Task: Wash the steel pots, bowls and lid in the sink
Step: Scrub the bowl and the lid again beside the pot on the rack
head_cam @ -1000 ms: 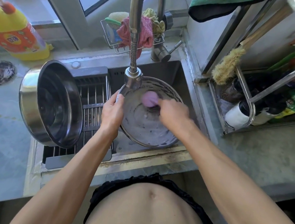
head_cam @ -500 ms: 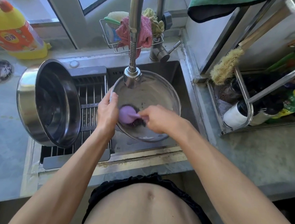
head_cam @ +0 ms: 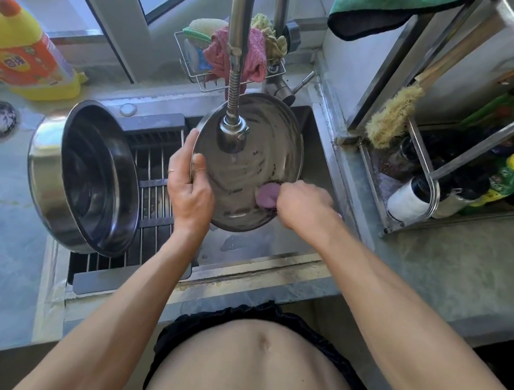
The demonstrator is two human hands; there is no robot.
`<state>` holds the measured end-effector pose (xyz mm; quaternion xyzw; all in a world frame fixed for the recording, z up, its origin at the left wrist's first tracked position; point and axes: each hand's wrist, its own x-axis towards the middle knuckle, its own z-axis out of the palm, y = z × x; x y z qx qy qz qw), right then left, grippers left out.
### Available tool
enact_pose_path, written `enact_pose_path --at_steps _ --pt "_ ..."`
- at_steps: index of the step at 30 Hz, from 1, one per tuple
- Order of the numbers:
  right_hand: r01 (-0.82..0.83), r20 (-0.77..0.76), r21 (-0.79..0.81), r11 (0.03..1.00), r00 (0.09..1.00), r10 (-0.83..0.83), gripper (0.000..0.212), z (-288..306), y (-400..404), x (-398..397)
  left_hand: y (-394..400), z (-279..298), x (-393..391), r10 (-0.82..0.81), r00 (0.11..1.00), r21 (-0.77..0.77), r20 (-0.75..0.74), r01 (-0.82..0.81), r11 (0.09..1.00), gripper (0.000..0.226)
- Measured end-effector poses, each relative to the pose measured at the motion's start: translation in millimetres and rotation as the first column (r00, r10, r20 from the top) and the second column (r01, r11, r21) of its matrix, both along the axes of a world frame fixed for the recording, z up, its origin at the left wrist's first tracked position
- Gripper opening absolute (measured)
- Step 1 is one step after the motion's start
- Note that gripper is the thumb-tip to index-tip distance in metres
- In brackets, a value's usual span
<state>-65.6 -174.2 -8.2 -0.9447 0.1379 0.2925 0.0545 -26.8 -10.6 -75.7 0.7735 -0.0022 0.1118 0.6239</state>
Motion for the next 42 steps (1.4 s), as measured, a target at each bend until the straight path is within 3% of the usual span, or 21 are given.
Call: enact_pose_path --at_steps 5,9,12,16,19,21,25,29,33,37,42 --pt "-0.013 -0.043 0.269 0.963 0.999 0.026 0.027 -9.9 9.3 -7.1 -0.7 -0.8 -0.8 0.118 0.972 -0.09 -0.204 -0.139 0.986 0.04" --pt "0.163 0.158 0.208 0.964 0.967 -0.197 0.033 -29.7 -10.1 -25.4 9.3 -14.4 6.1 0.127 0.91 -0.065 -0.394 -0.165 0.984 0.044" --pt "0.201 0.307 0.288 0.936 0.907 -0.289 0.036 -37.1 -13.2 -32.8 12.6 -20.6 3.8 0.077 0.89 0.011 -0.449 -0.081 0.997 0.044" --pt "-0.016 0.534 0.465 0.885 0.803 -0.266 0.04 -32.3 -1.7 -17.9 6.9 -17.8 -4.5 -0.039 0.906 0.077 -0.422 0.079 0.994 0.044" --pt "-0.221 0.607 0.399 0.89 0.791 -0.076 0.046 -22.4 21.0 -5.6 -0.6 -15.4 -7.8 -0.07 0.906 0.133 -0.418 0.137 0.982 0.04" --pt "-0.246 0.615 0.308 0.919 0.788 0.005 0.053 -18.0 23.3 2.1 -3.3 -10.9 -10.0 -0.082 0.916 0.138 -0.393 0.147 0.979 0.036" --pt "0.007 0.554 0.271 0.963 0.817 -0.162 0.056 -10.4 5.1 24.3 -4.5 -6.3 -10.9 -0.127 0.943 0.071 -0.306 0.155 0.985 0.046" --pt "-0.136 0.5 0.274 0.952 0.866 -0.02 0.057 -6.4 28.0 23.6 -4.5 -13.0 -7.4 -0.109 0.928 0.014 -0.356 0.122 0.992 0.04" --pt "0.16 0.479 0.281 0.946 0.831 -0.283 0.06 -13.9 -8.4 31.8 -4.5 -13.4 -11.7 -0.17 0.943 -0.048 -0.286 0.163 0.985 0.046" --pt "0.075 0.522 0.283 0.956 0.824 -0.219 0.063 -11.5 0.3 25.6 -3.3 -18.1 -8.4 -0.174 0.947 -0.083 -0.27 0.158 0.984 0.047" --pt "0.337 0.427 0.294 0.894 0.791 -0.438 0.046 -25.5 -31.4 26.1 6.9 -21.8 -7.0 -0.105 0.963 -0.093 -0.246 0.085 0.992 0.048"
